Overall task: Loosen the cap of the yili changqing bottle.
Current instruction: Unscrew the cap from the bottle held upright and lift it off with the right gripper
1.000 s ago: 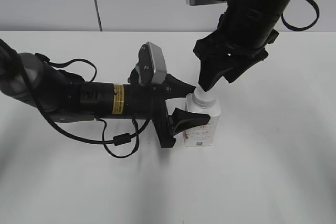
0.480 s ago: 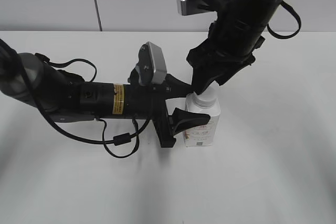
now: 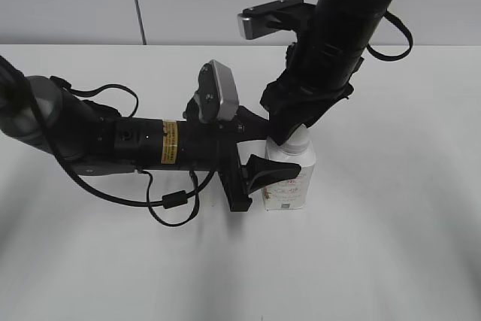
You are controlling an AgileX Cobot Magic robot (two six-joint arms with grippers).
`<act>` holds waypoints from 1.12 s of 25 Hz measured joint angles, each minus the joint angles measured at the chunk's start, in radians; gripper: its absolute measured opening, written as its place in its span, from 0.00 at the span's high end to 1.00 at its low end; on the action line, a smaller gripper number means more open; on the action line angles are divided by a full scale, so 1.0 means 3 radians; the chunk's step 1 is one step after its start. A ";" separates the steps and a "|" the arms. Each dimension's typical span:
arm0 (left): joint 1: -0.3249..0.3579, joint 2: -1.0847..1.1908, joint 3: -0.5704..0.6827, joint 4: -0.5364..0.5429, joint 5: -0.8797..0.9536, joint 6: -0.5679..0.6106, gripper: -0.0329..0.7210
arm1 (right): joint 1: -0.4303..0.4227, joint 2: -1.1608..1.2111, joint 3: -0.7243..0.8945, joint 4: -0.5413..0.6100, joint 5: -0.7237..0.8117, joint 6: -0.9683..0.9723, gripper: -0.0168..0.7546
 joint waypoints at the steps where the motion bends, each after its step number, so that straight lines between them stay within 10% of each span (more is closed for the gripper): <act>1: 0.0000 0.0000 0.0000 0.0000 0.0000 0.0000 0.37 | 0.0000 0.0009 0.0000 -0.0032 0.0000 0.0000 0.35; 28: 0.0000 0.0000 0.0000 -0.0001 0.0000 0.0000 0.37 | 0.0007 0.0130 0.0000 -0.0100 0.0064 -0.0066 0.46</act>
